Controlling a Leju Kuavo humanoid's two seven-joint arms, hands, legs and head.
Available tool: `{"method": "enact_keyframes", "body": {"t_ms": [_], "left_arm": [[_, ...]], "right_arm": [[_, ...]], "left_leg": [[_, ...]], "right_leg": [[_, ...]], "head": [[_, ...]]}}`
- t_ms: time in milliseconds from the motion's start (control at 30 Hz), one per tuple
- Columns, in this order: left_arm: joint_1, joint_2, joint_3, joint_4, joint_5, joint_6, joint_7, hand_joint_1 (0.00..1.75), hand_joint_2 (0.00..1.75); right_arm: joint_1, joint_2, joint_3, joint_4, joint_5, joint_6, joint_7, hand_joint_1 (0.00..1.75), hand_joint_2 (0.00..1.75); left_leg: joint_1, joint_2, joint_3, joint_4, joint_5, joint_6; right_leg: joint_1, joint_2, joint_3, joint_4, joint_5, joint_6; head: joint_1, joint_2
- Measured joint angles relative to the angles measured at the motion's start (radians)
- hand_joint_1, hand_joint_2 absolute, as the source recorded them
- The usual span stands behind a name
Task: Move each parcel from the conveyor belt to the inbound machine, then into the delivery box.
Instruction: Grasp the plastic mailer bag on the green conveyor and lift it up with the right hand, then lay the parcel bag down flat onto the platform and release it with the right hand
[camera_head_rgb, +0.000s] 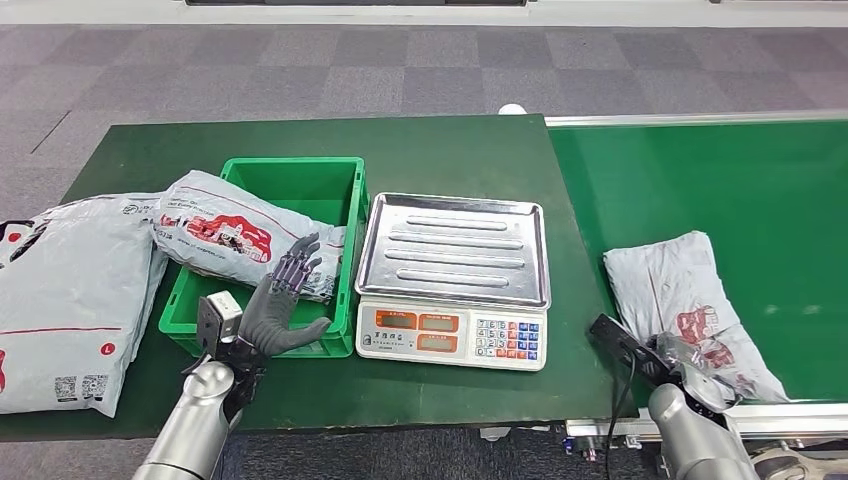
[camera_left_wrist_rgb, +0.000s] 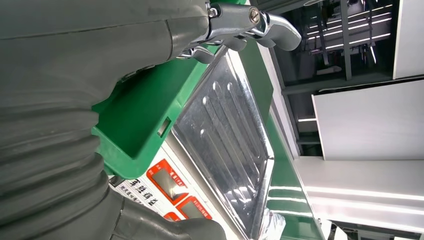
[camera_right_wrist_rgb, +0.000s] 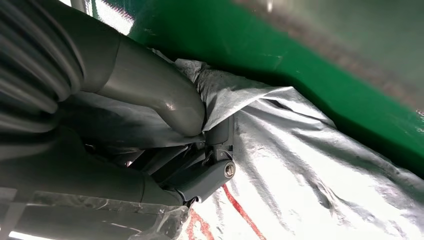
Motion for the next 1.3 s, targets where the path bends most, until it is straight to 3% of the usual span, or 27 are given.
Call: {"method": "enact_keyframes", "body": {"t_ms": [200, 433, 600, 800, 1133, 1300], "left_arm": [[0.033, 0.007, 0.0, -0.042, 0.0, 0.006, 0.0, 0.0, 1.75], [0.058, 0.008, -0.002, -0.077, -0.012, -0.002, 0.0, 0.0, 1.75], [0.048, 0.008, -0.011, -0.07, -0.01, -0.008, 0.0, 0.0, 1.75], [0.029, 0.009, -0.022, -0.049, -0.008, -0.009, 0.0, 0.0, 1.75], [0.016, 0.009, -0.026, -0.033, -0.005, -0.009, 0.0, 0.0, 1.75], [0.014, 0.008, -0.026, -0.031, 0.001, -0.01, 0.0, 0.0, 1.75]], "right_arm": [[0.047, 0.035, -0.023, -0.14, -0.116, -0.17, -0.205, 1.75, 1.75], [0.116, 0.092, -0.067, -0.476, -0.397, -0.316, -0.574, 1.75, 1.75], [0.172, 0.126, -0.075, -0.72, -0.551, -0.365, -0.811, 1.75, 1.75], [0.192, 0.149, -0.069, -0.877, -0.577, -0.376, -0.85, 1.75, 1.75], [0.204, 0.159, -0.068, -0.946, -0.578, -0.384, -0.853, 1.75, 1.75], [0.226, 0.159, -0.064, -0.977, -0.637, -0.502, -0.873, 1.75, 1.75]], "left_leg": [[0.0, 0.0, -0.002, 0.0, 0.0, 0.0], [0.0, -0.002, -0.005, 0.0, 0.0, 0.0], [0.0, -0.002, -0.007, 0.0, 0.0, 0.0], [0.0, -0.002, -0.007, 0.0, 0.0, 0.0], [-0.001, -0.002, -0.007, 0.0, 0.0, 0.0], [-0.001, -0.002, -0.007, 0.0, 0.0, 0.0]], "right_leg": [[-0.001, 0.0, -0.003, 0.001, 0.0, 0.0], [-0.001, -0.002, -0.006, 0.001, 0.0, 0.0], [-0.001, -0.002, -0.007, 0.001, 0.0, 0.0], [-0.001, -0.002, -0.008, 0.001, 0.0, 0.0], [-0.002, -0.002, -0.008, 0.001, 0.0, 0.0], [-0.002, -0.002, -0.008, 0.001, 0.0, 0.0]], "head": [[0.0, 0.0], [0.0, 0.0], [0.0, 0.0], [0.0, 0.0], [0.0, 0.0], [0.0, 0.0]]}}
